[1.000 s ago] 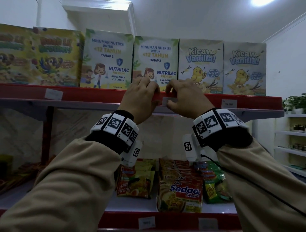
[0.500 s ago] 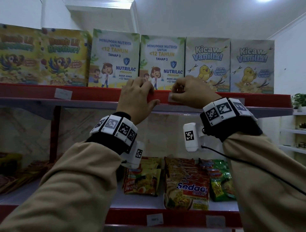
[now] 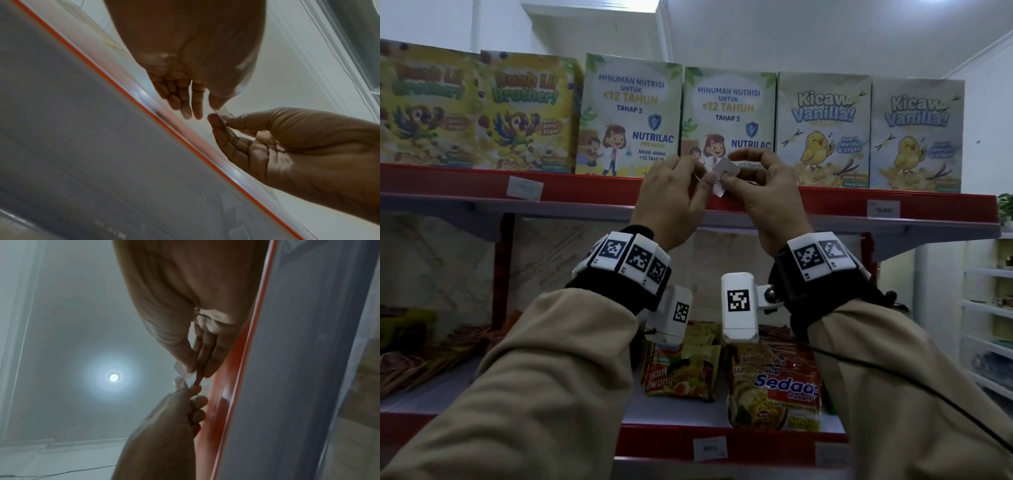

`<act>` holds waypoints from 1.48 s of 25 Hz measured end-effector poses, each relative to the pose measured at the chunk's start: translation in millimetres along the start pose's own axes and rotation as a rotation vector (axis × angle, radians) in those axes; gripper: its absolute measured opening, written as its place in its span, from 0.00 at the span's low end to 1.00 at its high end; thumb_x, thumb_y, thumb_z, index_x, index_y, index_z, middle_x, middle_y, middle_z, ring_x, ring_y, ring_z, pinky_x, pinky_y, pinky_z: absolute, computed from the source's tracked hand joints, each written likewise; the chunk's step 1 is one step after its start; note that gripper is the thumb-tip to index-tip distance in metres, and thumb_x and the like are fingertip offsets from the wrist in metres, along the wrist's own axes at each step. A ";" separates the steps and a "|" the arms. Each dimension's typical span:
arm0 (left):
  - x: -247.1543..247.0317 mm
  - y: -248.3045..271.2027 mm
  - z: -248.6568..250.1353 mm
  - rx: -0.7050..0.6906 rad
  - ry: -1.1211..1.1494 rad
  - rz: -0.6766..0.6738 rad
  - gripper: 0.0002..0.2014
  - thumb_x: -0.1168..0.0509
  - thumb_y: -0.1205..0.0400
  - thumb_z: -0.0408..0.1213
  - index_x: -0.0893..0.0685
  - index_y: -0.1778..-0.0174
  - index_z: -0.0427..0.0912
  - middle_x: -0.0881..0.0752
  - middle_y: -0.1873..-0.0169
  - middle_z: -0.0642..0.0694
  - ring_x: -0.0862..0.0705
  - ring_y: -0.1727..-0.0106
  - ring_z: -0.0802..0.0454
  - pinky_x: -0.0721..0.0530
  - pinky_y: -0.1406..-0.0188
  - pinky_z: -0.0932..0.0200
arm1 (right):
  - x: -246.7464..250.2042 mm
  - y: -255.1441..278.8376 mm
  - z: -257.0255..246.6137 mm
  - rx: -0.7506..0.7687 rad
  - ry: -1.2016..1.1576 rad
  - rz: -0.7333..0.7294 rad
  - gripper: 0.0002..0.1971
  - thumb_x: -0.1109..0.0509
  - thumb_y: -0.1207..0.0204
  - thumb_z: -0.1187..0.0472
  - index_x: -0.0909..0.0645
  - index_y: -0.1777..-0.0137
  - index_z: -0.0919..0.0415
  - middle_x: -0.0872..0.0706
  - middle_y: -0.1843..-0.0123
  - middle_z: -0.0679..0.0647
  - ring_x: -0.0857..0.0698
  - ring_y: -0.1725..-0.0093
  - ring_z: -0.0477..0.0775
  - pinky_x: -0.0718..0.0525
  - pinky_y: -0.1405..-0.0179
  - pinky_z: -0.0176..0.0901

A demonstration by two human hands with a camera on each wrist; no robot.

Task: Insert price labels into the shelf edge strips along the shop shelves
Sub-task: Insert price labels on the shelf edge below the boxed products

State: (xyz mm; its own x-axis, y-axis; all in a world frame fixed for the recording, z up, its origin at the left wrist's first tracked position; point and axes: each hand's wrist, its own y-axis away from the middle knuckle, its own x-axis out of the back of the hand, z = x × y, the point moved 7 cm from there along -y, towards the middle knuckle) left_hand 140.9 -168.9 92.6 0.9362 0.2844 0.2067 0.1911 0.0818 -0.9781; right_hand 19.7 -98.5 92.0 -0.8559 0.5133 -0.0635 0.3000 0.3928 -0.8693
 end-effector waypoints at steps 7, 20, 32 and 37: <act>-3.0 0.2 2.1 -0.074 -0.154 -0.063 0.12 0.41 0.15 0.42 0.20 0.47 0.36 0.21 0.49 0.39 0.26 0.47 0.42 0.33 0.50 0.55 | -11.9 -0.5 -23.3 0.366 0.757 -0.077 0.10 0.32 0.24 0.66 0.16 0.46 0.58 0.12 0.53 0.55 0.14 0.59 0.53 0.13 0.55 0.51; 37.8 3.7 -45.3 -0.045 -0.231 -0.060 0.13 0.30 0.22 0.46 0.19 0.48 0.43 0.20 0.50 0.44 0.24 0.47 0.46 0.26 0.43 0.50 | -45.7 -25.2 -10.3 0.357 0.669 -0.055 0.03 0.28 0.27 0.65 0.16 0.56 0.56 0.13 0.60 0.48 0.15 0.59 0.45 0.18 0.55 0.32; 32.2 -0.1 -52.9 0.017 -0.131 -0.103 0.12 0.30 0.22 0.43 0.18 0.47 0.43 0.23 0.51 0.44 0.25 0.47 0.44 0.25 0.44 0.48 | -55.9 -31.2 -9.5 0.272 0.900 -0.331 0.03 0.25 0.26 0.58 0.15 0.54 0.49 0.15 0.59 0.44 0.21 0.63 0.36 0.26 0.61 0.25; 34.2 1.8 -51.6 0.026 -0.118 -0.101 0.12 0.30 0.22 0.46 0.16 0.47 0.43 0.26 0.54 0.47 0.24 0.47 0.45 0.24 0.44 0.50 | -54.3 -27.5 -7.6 0.249 0.990 -0.371 0.04 0.26 0.26 0.55 0.14 0.53 0.51 0.25 0.67 0.39 0.27 0.68 0.37 0.32 0.69 0.29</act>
State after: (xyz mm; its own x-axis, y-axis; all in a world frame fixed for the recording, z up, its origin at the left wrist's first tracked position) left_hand 188.5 -208.3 96.8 0.8709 0.3839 0.3068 0.2734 0.1403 -0.9516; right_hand 61.2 -131.3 123.0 -0.1230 0.8259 0.5503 -0.0968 0.5419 -0.8349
